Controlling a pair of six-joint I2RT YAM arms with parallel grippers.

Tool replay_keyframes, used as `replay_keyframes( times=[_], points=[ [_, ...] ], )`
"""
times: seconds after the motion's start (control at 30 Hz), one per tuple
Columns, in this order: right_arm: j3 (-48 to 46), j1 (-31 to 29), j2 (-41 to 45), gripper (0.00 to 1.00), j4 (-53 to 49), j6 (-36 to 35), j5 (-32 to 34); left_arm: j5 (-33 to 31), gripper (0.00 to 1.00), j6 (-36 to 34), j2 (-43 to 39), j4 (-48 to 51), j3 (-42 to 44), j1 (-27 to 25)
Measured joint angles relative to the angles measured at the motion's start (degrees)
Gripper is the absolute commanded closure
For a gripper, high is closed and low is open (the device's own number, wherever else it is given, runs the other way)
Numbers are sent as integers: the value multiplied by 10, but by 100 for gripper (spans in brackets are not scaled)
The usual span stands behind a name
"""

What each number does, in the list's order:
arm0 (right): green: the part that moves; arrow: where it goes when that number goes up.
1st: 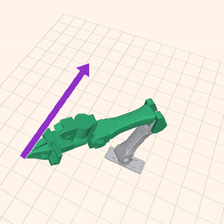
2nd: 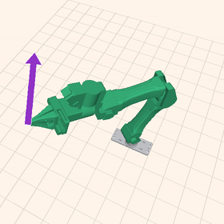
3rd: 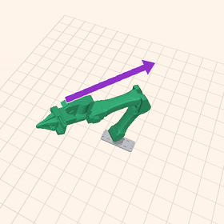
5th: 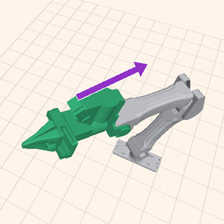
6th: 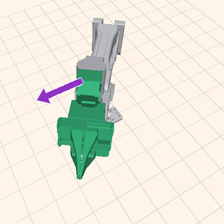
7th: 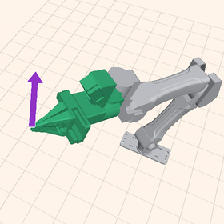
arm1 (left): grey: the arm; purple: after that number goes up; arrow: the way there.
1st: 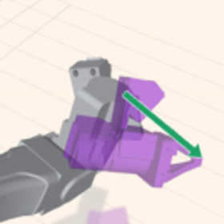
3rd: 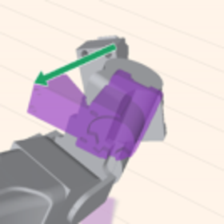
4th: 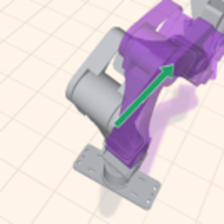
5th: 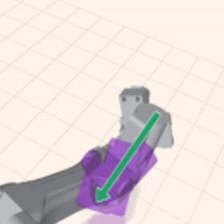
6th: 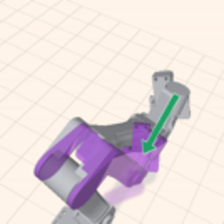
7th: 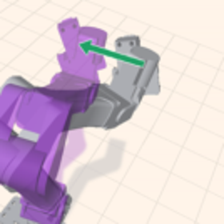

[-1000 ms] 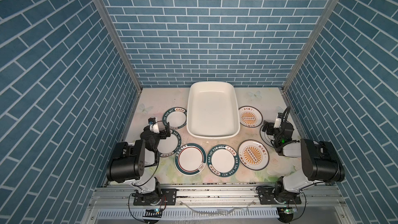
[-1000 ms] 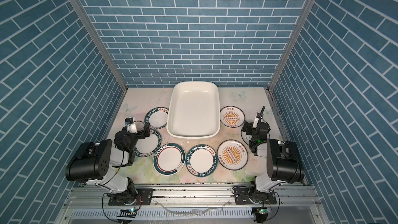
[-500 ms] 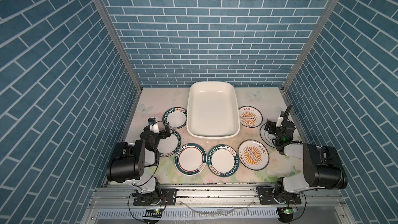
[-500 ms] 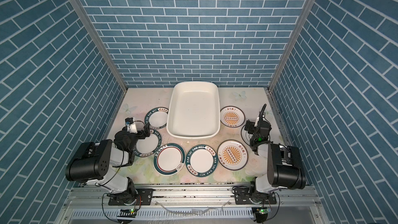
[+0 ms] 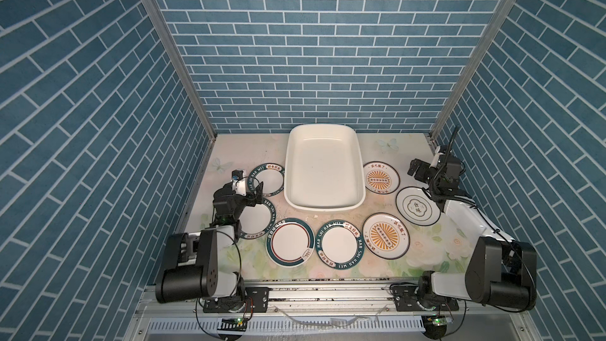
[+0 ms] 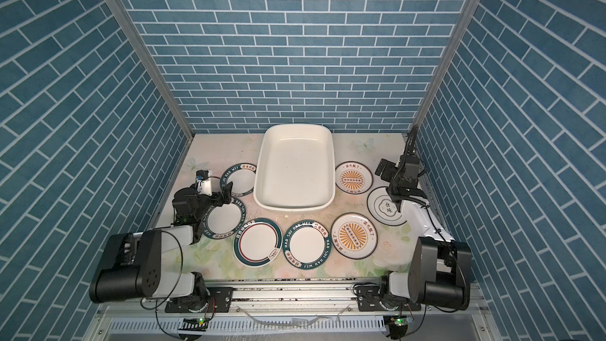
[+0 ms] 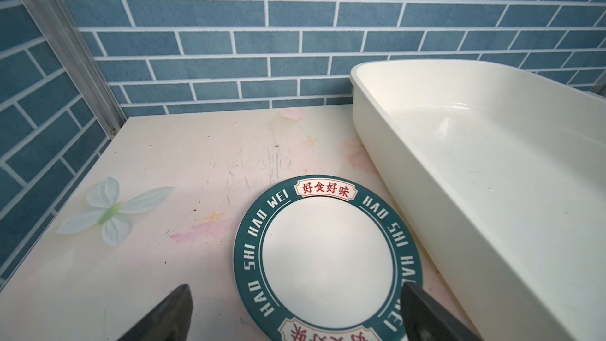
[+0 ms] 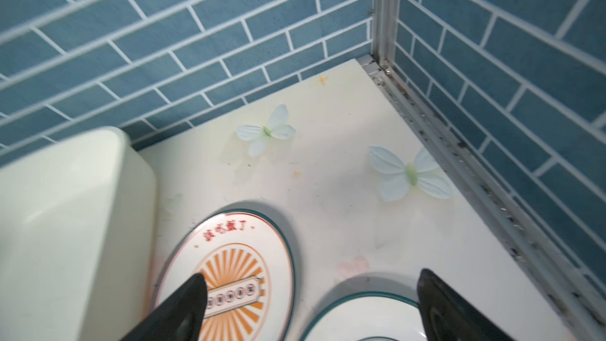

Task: Place the plates into the plastic bin on the countertop
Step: 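Move the right gripper to the orange sunburst plate while the left arm rises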

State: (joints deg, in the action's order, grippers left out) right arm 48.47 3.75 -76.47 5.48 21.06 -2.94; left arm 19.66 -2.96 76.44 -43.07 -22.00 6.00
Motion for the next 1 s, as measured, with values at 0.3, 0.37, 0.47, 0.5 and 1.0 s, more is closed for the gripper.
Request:
replay_keyframes(
  times=[0.3,0.37,0.47,0.5,1.0],
  points=[
    [-10,2,-43,1,20,117,-169,-4,1,-43,-63,346,-243,0],
    [7,2,-65,1,3,130,-181,-6,0,-56,-68,433,-277,0],
    [35,4,-81,1,-32,137,-200,-11,1,-69,-65,542,-338,0],
    [44,4,-85,1,-40,137,-205,-14,0,-69,-65,566,-353,0],
    [162,21,-125,8,-142,106,-200,145,0,-166,0,913,-594,-15]
  ],
)
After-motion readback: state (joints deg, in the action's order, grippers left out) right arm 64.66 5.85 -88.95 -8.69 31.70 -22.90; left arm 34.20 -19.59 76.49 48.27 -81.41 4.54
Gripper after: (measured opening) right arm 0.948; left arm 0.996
